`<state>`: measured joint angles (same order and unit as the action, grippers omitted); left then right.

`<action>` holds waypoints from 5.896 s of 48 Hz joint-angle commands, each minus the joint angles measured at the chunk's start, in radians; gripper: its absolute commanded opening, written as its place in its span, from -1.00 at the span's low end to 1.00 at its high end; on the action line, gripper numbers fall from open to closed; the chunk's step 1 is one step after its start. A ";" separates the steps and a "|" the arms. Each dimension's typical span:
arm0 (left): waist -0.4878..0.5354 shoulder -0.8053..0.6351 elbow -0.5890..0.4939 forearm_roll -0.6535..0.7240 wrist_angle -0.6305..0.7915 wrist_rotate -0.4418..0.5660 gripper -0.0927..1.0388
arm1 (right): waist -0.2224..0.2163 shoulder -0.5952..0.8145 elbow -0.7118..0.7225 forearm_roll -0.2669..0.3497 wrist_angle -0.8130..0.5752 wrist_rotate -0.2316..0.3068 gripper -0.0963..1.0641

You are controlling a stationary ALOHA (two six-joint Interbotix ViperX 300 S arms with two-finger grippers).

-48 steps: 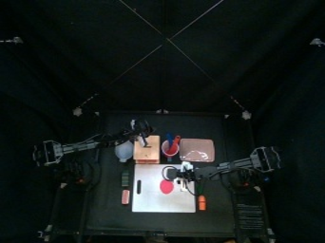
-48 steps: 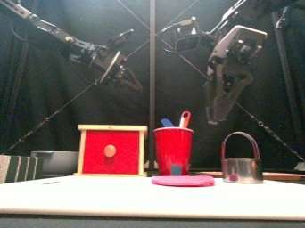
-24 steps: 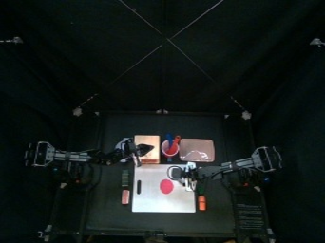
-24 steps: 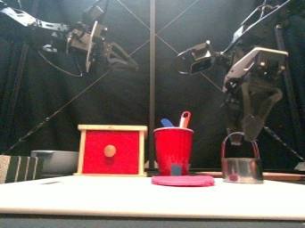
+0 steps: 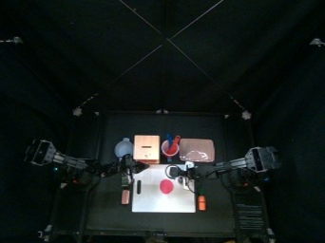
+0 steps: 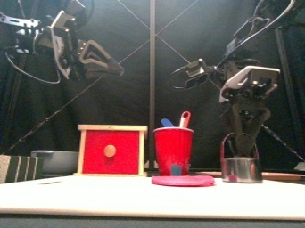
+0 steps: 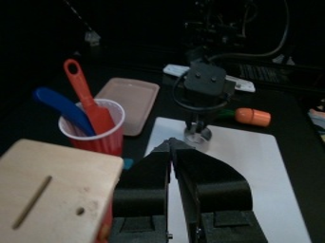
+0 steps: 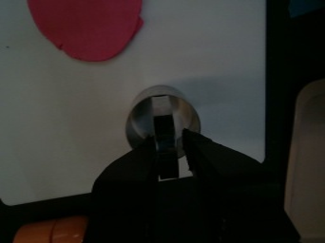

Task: Get the cutter from the drawer then cut the dough then place the extra dough in the bowl
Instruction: Cut the dough

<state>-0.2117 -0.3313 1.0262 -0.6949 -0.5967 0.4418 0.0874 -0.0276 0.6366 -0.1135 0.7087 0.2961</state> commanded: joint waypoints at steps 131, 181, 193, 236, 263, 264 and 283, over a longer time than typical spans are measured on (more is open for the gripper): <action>-0.054 0.160 0.025 -0.071 0.008 -0.138 -0.03 | 0.054 0.244 -0.476 0.014 0.173 0.000 0.19; -0.054 0.184 -0.014 -0.072 0.008 -0.137 -0.03 | 0.060 0.224 -0.503 -0.029 0.201 -0.003 0.94; -0.052 0.190 -0.035 -0.048 -0.026 -0.126 -0.03 | 0.061 0.091 -0.428 -0.038 0.132 -0.006 0.94; -0.112 0.445 -0.201 0.247 -0.310 -0.172 0.55 | -0.058 -0.238 0.390 -0.202 -1.295 -0.092 0.93; -0.117 0.614 -0.258 0.238 -0.333 -0.195 0.55 | 0.212 0.130 0.439 0.437 -1.744 -0.387 0.93; -0.115 0.614 -0.258 0.235 -0.333 -0.195 0.55 | 0.218 0.141 0.436 0.454 -1.750 -0.390 0.93; -0.083 0.630 -0.262 0.233 -0.296 -0.187 0.54 | 0.247 0.282 0.353 0.555 -1.853 -0.379 0.93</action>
<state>-0.3053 0.3068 0.7885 -0.4587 -0.8989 0.2546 0.3329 0.2608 1.0170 0.4249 -1.1336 -0.0844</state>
